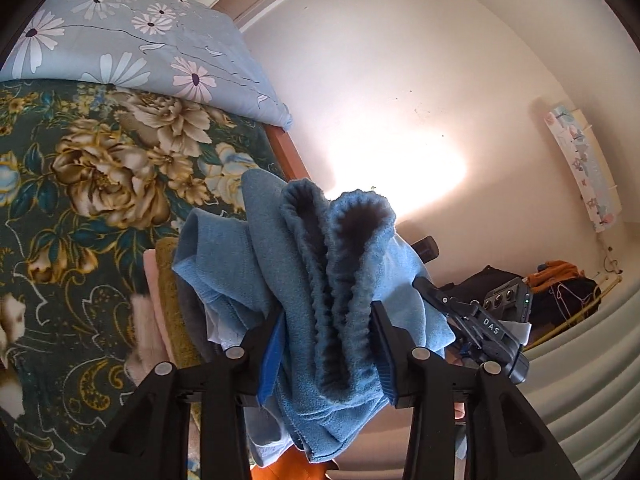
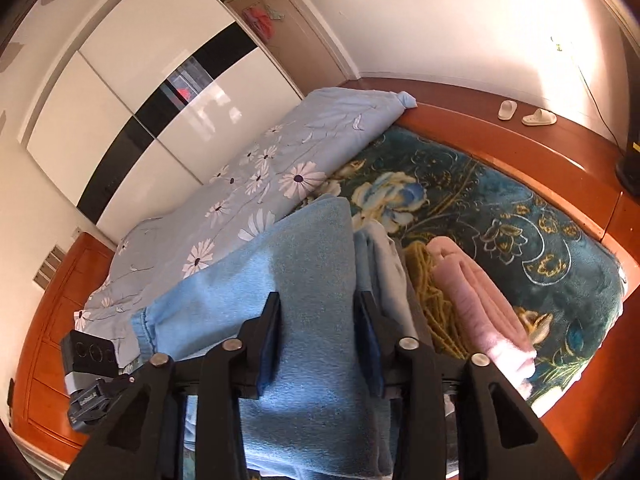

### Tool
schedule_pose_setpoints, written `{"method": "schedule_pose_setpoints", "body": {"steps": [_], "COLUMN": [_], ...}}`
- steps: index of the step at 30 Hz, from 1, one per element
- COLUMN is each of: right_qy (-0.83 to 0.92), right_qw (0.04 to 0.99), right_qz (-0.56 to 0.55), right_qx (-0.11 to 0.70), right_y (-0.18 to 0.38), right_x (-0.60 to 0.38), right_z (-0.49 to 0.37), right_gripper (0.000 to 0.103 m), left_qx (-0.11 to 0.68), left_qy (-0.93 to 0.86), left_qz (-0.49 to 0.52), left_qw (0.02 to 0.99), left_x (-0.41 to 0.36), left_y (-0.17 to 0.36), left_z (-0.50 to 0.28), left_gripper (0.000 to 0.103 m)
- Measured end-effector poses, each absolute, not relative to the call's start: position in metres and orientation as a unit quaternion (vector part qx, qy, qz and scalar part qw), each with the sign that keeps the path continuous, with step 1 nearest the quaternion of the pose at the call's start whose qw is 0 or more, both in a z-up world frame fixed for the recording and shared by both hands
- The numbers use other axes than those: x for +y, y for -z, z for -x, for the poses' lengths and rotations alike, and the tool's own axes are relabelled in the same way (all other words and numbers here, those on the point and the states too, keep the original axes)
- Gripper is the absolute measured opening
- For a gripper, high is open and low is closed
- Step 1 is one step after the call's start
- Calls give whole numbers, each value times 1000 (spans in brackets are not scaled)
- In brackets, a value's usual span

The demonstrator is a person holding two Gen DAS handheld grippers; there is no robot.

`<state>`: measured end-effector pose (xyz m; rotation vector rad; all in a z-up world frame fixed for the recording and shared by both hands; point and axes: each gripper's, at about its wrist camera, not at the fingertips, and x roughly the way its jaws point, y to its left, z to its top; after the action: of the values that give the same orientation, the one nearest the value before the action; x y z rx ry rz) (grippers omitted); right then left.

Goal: Fold clothes
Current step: 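Carry the folded sweatpants with both grippers onto the stack of folded clothes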

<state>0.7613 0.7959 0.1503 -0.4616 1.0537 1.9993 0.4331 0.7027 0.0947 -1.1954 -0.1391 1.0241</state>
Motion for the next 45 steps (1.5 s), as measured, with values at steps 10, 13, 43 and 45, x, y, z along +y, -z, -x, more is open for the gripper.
{"method": "schedule_pose_setpoints", "body": {"steps": [10, 13, 43, 45], "right_qy": [-770, -761, -813, -817], "right_qw": [446, 455, 492, 482], "right_qz": [194, 206, 191, 200], "right_qx": [413, 414, 248, 247], "right_y": [-153, -149, -195, -191], "right_x": [797, 795, 737, 735], "right_z": [-762, -763, -723, -718], "right_gripper": [49, 49, 53, 53], "left_qx": [-67, -64, 99, 118], "left_qy": [-456, -452, -552, -549], "left_qz": [550, 549, 342, 348], "left_qw": [697, 700, 754, 751], "left_x": [691, 689, 666, 676], "left_y": [-102, -97, -177, -172], "left_z": [-422, -430, -486, -493], "left_gripper": [60, 62, 70, 70]}}
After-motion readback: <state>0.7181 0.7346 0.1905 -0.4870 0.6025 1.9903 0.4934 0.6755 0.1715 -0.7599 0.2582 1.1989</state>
